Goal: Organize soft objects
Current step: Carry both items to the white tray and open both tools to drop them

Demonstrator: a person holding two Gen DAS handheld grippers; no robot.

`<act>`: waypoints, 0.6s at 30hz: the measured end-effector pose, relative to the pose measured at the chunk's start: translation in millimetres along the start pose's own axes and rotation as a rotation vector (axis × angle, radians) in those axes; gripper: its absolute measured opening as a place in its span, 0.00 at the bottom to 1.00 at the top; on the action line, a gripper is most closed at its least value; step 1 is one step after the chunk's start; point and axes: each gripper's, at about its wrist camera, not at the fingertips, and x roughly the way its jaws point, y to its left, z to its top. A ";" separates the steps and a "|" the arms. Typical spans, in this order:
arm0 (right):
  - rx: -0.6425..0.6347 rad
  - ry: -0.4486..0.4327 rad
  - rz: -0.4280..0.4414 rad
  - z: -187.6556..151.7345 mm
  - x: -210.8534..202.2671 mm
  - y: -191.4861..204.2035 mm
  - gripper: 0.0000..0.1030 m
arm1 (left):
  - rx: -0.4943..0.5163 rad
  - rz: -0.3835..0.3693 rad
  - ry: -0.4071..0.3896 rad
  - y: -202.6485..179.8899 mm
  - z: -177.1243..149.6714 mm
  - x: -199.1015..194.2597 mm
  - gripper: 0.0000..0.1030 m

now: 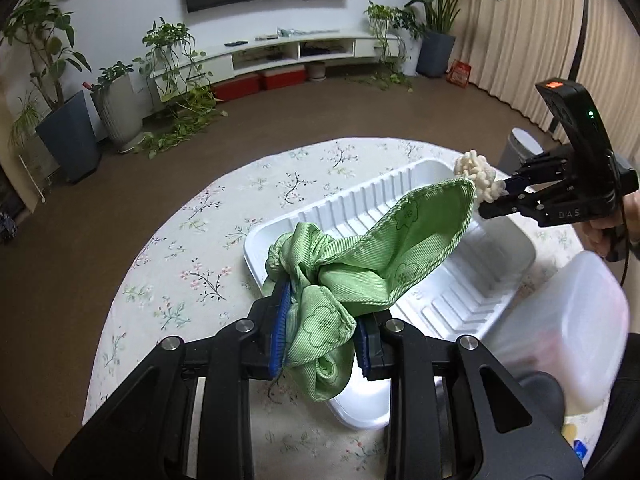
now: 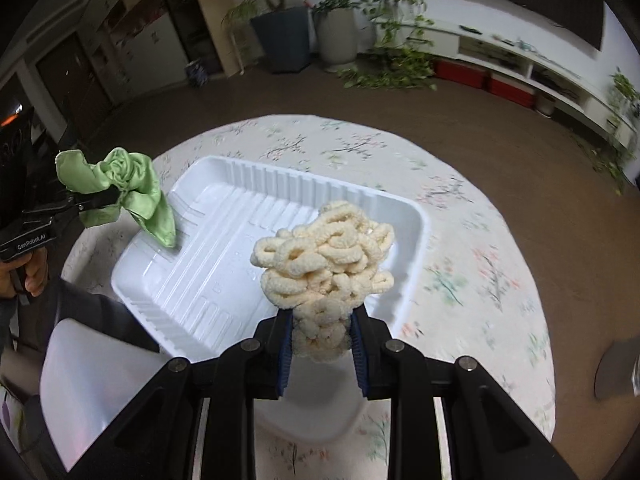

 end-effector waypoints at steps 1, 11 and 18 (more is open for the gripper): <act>-0.013 0.011 -0.003 1.9 5.8 2.6 0.27 | 0.002 0.000 0.006 -0.6 -0.9 3.6 0.24; -0.072 0.086 -0.026 8.7 42.1 12.0 0.29 | 0.050 0.002 0.068 -7.6 1.8 32.4 0.30; -0.073 0.084 -0.037 6.3 43.4 8.6 0.39 | 0.031 -0.003 0.077 -5.9 1.8 38.1 0.46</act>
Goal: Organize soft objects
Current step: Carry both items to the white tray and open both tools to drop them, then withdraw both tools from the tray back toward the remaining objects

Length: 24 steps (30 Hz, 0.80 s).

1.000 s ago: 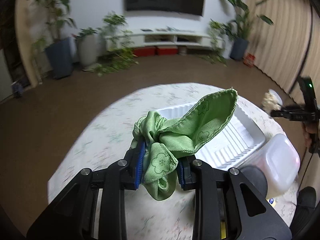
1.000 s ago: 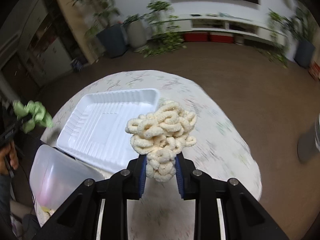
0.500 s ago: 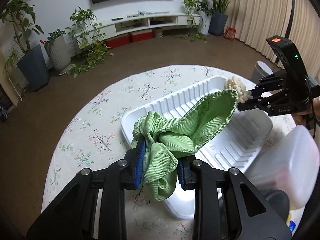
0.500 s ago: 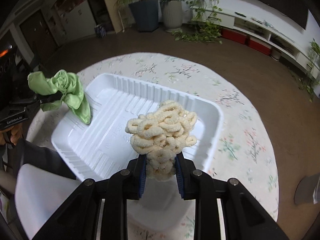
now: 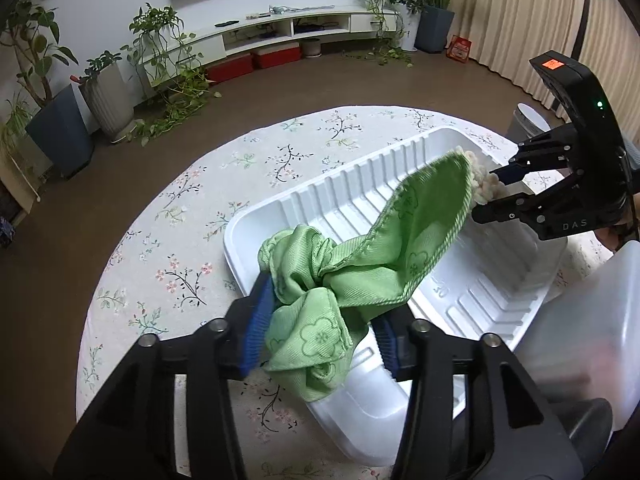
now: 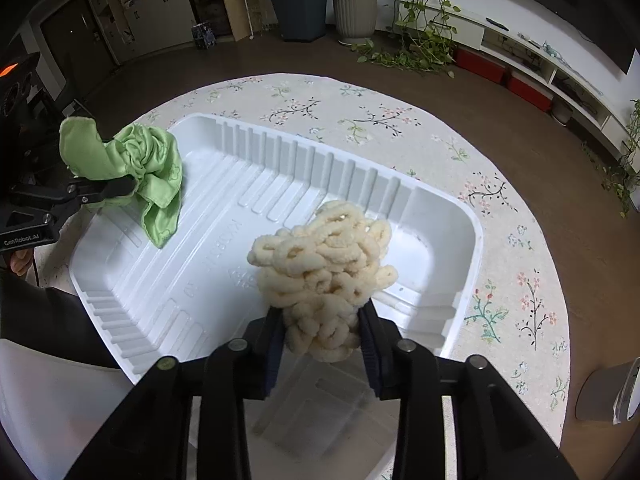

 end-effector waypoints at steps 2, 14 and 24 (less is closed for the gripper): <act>0.006 -0.004 0.002 0.1 0.1 -1.3 0.42 | 0.001 -0.002 0.002 -2.8 1.3 1.8 0.50; 0.007 -0.067 0.007 -4.4 -18.1 -5.4 0.60 | -0.028 -0.019 -0.056 5.5 5.4 -13.8 0.58; 0.040 -0.126 0.005 -8.8 -39.7 -15.5 0.61 | -0.032 -0.060 -0.141 2.0 19.4 -37.9 0.61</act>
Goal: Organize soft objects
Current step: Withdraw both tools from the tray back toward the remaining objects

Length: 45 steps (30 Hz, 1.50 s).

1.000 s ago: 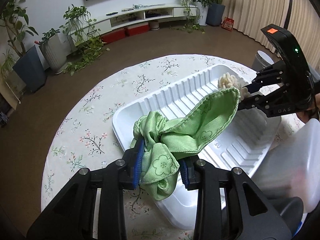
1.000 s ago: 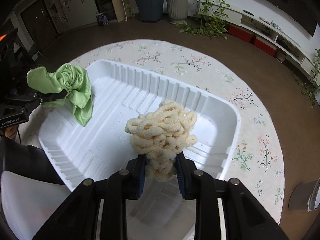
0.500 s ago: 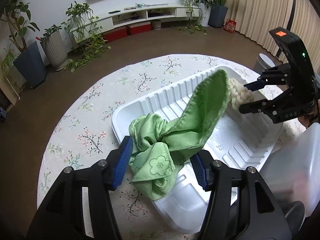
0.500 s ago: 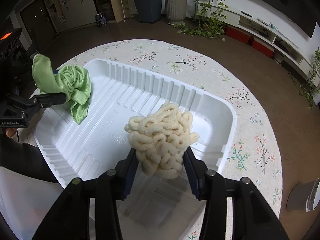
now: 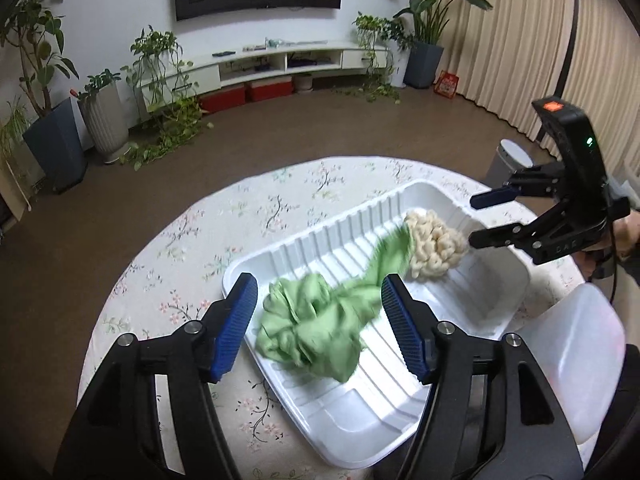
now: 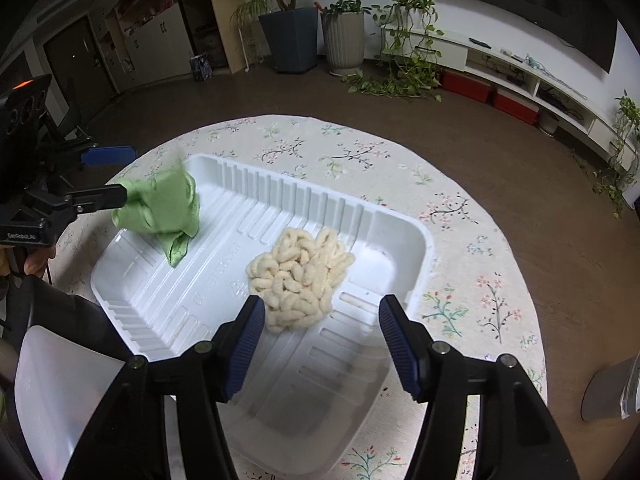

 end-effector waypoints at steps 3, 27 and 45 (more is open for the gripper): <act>0.009 -0.005 0.001 -2.9 -3.6 -3.0 0.61 | -0.003 0.010 -0.011 1.6 3.1 -6.0 0.61; 0.213 -0.140 0.017 -92.1 -109.5 -25.6 0.95 | -0.171 0.111 -0.103 -16.8 -119.1 -124.8 1.00; 0.292 -0.232 0.044 -185.0 -163.5 36.8 1.00 | -0.241 0.133 -0.280 -83.0 -195.0 -187.7 1.00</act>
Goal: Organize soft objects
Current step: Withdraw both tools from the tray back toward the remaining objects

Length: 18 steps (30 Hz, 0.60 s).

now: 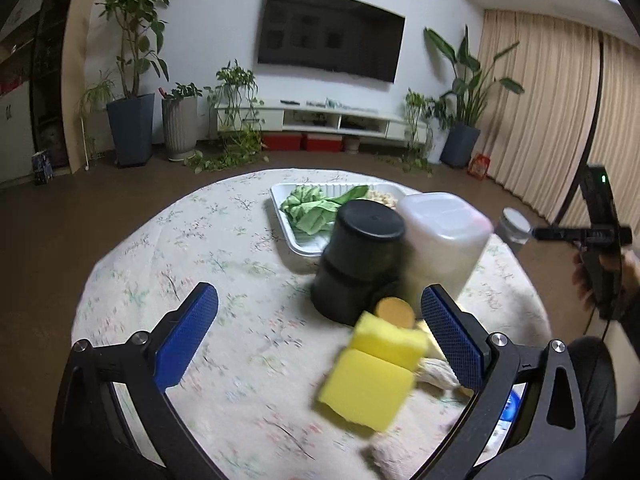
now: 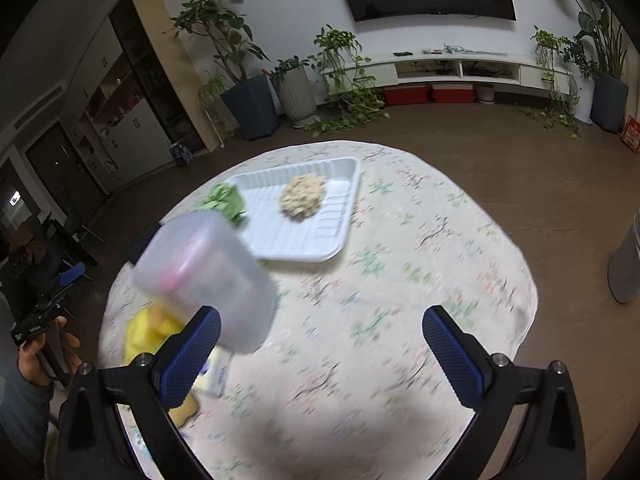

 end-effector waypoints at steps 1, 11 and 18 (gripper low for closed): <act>-0.003 -0.002 0.006 -4.8 -1.5 4.8 1.00 | -0.014 0.001 -0.013 -2.2 -5.3 -5.0 1.00; -0.056 0.024 0.054 -90.7 -10.2 76.7 1.00 | -0.100 0.070 0.127 -29.6 -55.9 -27.6 1.00; -0.060 0.027 0.045 -133.6 -16.0 115.4 1.00 | -0.063 0.164 0.191 -59.2 -86.0 -35.0 1.00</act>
